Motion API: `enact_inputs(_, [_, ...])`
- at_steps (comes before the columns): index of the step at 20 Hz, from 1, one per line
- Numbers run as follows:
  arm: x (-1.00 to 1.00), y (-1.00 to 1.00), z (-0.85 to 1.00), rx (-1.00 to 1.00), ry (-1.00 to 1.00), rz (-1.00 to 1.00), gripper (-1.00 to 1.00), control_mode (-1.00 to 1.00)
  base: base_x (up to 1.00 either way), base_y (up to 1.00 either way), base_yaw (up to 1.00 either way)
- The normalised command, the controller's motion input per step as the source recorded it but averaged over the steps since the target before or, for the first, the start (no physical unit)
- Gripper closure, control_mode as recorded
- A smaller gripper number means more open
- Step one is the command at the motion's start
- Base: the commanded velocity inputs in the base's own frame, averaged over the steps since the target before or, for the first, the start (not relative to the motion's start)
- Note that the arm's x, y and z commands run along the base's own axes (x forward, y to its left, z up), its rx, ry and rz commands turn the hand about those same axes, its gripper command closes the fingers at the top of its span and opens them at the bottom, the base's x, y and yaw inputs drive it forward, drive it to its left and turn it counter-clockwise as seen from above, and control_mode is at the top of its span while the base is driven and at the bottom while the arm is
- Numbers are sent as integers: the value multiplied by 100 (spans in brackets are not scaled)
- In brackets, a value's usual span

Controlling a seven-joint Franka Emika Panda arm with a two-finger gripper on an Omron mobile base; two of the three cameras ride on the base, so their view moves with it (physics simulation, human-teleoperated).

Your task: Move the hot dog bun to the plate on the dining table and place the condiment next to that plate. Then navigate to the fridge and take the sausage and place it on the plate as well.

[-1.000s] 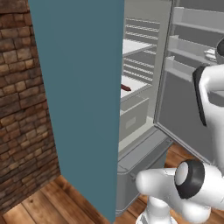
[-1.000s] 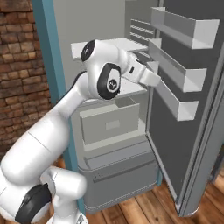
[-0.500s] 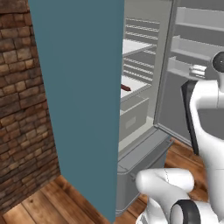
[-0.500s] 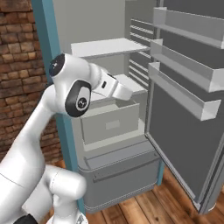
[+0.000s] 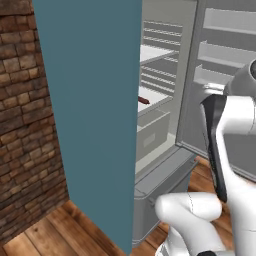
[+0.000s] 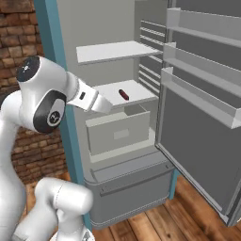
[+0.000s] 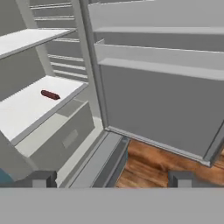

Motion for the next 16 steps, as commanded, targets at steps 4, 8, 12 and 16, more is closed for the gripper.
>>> enact_inputs(4, [-56, 71, -20, 13, 5, 26, -100, -100, 0, 0, 0])
enact_inputs(8, [-61, 69, -32, 12, 2, 31, -100, -100, 0, 0, 0])
enact_inputs(12, [-50, 96, -40, 1, 5, 31, -100, -100, 0, 0, 0])
enact_inputs(16, [-16, 85, -26, -6, 13, 21, -100, -100, 0, 0, 0])
